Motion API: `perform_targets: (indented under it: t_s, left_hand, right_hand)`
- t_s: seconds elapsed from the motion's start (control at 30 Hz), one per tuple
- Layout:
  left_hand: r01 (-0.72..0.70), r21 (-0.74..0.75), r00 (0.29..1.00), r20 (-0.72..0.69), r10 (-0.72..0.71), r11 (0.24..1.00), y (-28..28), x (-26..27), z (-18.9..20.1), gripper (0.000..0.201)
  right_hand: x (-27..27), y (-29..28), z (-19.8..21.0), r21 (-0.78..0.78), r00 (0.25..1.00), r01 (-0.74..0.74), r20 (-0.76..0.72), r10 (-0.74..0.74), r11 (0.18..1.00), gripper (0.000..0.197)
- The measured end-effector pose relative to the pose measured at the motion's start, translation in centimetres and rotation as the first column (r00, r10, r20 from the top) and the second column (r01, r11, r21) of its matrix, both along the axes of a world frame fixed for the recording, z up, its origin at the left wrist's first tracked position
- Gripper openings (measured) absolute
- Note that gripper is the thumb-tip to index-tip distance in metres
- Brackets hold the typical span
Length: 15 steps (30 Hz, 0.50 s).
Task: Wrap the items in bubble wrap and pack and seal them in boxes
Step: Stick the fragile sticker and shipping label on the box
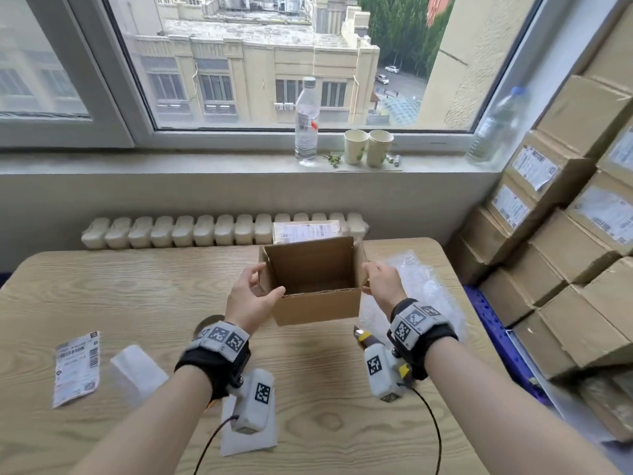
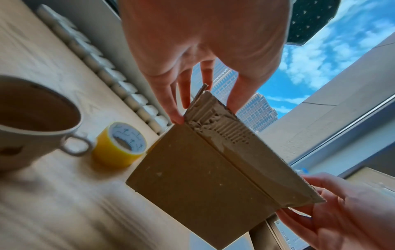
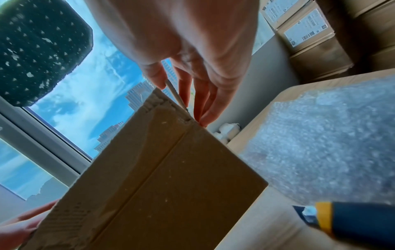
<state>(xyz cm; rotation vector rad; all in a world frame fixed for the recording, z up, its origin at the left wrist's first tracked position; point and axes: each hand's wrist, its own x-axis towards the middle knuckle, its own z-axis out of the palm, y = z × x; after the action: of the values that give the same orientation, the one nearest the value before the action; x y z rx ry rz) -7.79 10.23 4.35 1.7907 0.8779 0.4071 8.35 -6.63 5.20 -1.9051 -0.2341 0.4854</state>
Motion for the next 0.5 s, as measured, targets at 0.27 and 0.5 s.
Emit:
perform_targets:
  t_s: [0.27, 0.5]
  left_hand:
    - [-0.071, -0.045, 0.994, -0.092, 0.066, 0.996, -1.3, -0.1, -4.2, 0.062]
    - [-0.084, -0.025, 0.987, -0.143, 0.08, 0.996, -0.8, 0.8, -5.5, 0.062]
  right_hand:
    - [0.5, -0.9, -4.6, -0.011, 0.992, -0.082, -0.096, 0.081, 0.997, 0.024]
    - [1.0, -0.4, -6.9, -0.045, 0.977, -0.13, -0.175, 0.12, 0.991, 0.023]
